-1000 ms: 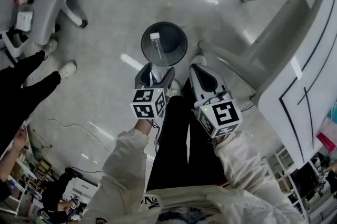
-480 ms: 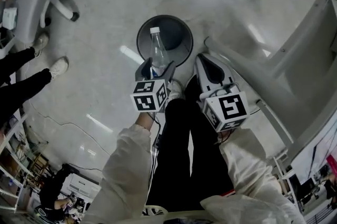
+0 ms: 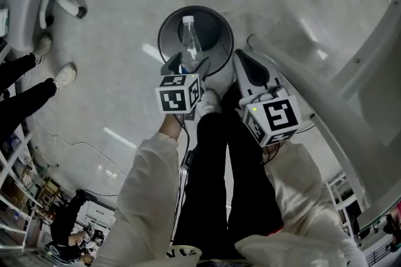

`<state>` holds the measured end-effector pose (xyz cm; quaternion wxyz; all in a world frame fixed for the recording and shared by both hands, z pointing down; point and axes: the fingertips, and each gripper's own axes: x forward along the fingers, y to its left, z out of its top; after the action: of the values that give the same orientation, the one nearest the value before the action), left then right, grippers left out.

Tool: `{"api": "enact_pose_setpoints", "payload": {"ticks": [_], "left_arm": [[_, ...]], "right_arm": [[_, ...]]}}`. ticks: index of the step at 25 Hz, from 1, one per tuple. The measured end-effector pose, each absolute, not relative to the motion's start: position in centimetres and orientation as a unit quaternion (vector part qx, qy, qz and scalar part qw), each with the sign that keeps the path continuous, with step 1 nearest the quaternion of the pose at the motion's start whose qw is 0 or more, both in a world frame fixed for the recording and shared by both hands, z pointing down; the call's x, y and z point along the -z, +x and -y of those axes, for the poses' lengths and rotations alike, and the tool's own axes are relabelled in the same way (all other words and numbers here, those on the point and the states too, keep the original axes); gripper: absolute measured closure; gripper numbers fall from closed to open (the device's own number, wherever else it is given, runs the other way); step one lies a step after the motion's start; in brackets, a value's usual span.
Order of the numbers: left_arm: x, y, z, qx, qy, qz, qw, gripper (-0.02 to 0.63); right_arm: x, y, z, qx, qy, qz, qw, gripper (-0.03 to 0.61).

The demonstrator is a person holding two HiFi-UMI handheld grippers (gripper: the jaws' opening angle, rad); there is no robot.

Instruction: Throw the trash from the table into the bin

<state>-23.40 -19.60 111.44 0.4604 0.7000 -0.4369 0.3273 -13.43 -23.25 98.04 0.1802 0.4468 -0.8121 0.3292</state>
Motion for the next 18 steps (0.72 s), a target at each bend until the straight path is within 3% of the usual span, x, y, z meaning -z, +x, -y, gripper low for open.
{"api": "enact_pose_setpoints", "payload": {"ticks": [18], "left_arm": [[-116.6, -22.1, 21.3, -0.373, 0.654, 0.361, 0.55, 0.259]], "right_arm": [[-99.5, -13.4, 23.8, -0.339, 0.455, 0.802, 0.184, 0.557]]}}
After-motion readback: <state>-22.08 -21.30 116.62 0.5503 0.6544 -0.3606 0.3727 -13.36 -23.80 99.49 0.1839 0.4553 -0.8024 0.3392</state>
